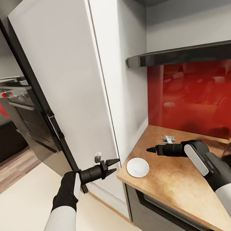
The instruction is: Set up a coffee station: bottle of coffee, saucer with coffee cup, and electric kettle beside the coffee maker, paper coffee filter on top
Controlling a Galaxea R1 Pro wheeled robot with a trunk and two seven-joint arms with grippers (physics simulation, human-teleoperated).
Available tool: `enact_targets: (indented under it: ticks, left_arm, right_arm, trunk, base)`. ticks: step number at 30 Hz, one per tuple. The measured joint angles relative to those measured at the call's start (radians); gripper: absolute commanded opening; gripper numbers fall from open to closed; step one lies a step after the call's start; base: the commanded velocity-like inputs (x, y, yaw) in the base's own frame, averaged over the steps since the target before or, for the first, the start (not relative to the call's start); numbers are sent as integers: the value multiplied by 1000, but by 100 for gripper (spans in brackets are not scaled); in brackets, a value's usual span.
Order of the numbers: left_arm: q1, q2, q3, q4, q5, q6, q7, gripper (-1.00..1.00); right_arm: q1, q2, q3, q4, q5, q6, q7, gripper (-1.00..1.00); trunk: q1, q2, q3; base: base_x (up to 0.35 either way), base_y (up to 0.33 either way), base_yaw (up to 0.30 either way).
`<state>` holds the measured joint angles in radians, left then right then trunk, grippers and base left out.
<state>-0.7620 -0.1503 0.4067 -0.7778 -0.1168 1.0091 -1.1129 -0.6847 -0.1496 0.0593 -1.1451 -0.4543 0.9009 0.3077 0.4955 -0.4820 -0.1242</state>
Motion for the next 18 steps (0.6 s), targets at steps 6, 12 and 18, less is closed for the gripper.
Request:
enact_targets:
  ticks: [6, 12, 18]
  left_arm:
    - [5, -1, 0, 11, 0, 0, 0, 100]
    - [32, -4, -2, 13, 0, 0, 0, 100]
    - [59, -7, -4, 13, 3, 0, 0, 100]
  right_arm:
    - [0, 0, 1, 4, 0, 0, 1, 100]
    - [0, -3, 2, 9, 2, 0, 26, 100]
    - [0, -3, 3, 37, 3, 0, 49, 100]
  trunk:
    - [0, 0, 0]
    - [0, 0, 0]
    - [0, 0, 0]
  base:
    - [117, 0, 0]
    - [25, 0, 0]
    - [1, 0, 0]
